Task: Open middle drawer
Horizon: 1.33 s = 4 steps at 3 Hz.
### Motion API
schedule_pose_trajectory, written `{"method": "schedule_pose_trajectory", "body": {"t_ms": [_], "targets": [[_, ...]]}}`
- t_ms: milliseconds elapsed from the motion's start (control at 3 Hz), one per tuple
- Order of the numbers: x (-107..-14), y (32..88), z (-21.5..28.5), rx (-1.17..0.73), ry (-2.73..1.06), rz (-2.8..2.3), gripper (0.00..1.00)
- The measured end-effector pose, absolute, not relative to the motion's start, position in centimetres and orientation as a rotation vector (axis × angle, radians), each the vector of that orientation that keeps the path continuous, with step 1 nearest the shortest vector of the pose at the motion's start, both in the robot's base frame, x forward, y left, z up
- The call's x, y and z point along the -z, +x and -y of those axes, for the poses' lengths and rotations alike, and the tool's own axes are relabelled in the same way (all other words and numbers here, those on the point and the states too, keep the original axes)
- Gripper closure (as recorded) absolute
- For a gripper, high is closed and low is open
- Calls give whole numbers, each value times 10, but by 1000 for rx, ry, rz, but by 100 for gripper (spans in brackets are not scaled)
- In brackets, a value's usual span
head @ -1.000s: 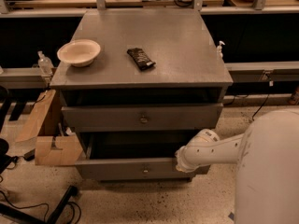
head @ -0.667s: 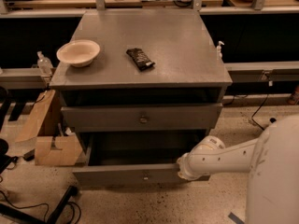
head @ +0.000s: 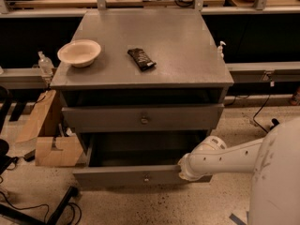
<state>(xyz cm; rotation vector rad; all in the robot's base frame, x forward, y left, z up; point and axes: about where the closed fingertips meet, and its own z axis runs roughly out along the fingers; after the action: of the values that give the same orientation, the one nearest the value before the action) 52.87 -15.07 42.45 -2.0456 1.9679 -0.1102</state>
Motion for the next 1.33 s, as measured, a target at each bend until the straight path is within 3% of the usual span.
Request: {"method": "schedule_pose_trajectory", "body": {"t_ms": [667,1333], "targets": [[-427,513,153,91,-2041,-1979,100],[-426,512,152,86,-2045,-1979,51]]}}
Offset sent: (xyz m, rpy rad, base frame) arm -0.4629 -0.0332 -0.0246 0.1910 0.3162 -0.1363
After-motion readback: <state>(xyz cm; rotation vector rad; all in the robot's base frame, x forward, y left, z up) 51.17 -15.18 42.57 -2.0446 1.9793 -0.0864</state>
